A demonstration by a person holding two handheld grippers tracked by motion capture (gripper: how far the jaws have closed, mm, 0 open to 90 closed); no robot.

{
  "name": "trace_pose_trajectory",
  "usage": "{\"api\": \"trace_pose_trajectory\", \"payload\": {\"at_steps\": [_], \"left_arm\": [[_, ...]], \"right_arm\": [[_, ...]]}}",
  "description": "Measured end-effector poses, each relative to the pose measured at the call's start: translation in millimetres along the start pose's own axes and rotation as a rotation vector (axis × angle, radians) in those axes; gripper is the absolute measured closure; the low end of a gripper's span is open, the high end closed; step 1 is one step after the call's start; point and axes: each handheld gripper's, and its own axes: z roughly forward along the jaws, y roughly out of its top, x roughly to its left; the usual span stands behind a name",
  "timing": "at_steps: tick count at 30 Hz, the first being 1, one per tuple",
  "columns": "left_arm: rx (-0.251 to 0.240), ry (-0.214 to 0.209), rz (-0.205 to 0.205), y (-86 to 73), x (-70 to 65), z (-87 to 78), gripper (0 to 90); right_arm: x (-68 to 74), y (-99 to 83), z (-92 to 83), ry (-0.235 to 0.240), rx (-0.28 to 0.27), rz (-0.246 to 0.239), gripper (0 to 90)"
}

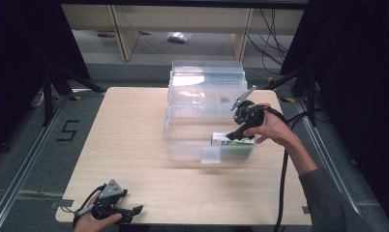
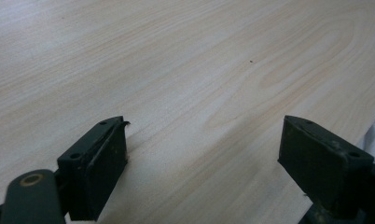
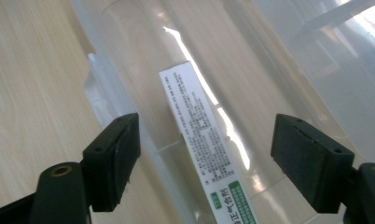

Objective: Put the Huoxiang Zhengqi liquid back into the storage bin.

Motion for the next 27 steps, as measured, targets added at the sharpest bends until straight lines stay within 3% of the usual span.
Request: {"api": "trace_pose_trajectory", "payload": {"at_steps": [1, 2, 7, 10, 12, 16, 20, 27], "left_arm": [[0.0, 0.001, -0.001, -0.1, 0.1, 0.1, 14.8], [0.013, 0.008, 0.016, 0.2, 1.6, -0.5, 14.9], [0.001, 0.0, 0.001, -0.1, 0.2, -0.2, 14.8], [0.003, -0.001, 0.004, 0.0, 0.1, -0.2, 14.8], [0.002, 0.0, 0.003, -0.1, 0.2, -0.1, 14.8], [0.002, -0.001, 0.003, -0.1, 0.2, -0.2, 14.8], [0.006, 0.0, 0.003, 0.3, -0.1, -0.6, 14.8], [0.008, 0.001, 0.003, 0.3, 0.0, -0.6, 14.8]], "right_arm": [[-0.3, -0.6, 0.3, -0.002, -0.008, -0.015, 22.6], [1.1, -1.9, 0.0, -0.002, -0.015, 0.003, 21.3], [1.0, -3.8, -0.6, 0.012, -0.033, 0.022, 19.3], [0.1, -4.9, 0.4, -0.004, -0.043, 0.014, 19.0], [1.4, -5.6, -0.3, 0.001, -0.044, 0.041, 19.0], [0.8, -5.9, -0.4, -0.015, -0.055, 0.025, 19.0], [7.3, -8.0, -0.5, -0.013, -0.076, 0.053, 19.4], [15.1, -12.6, 2.0, 0.009, -0.113, 0.055, 19.7]]}}
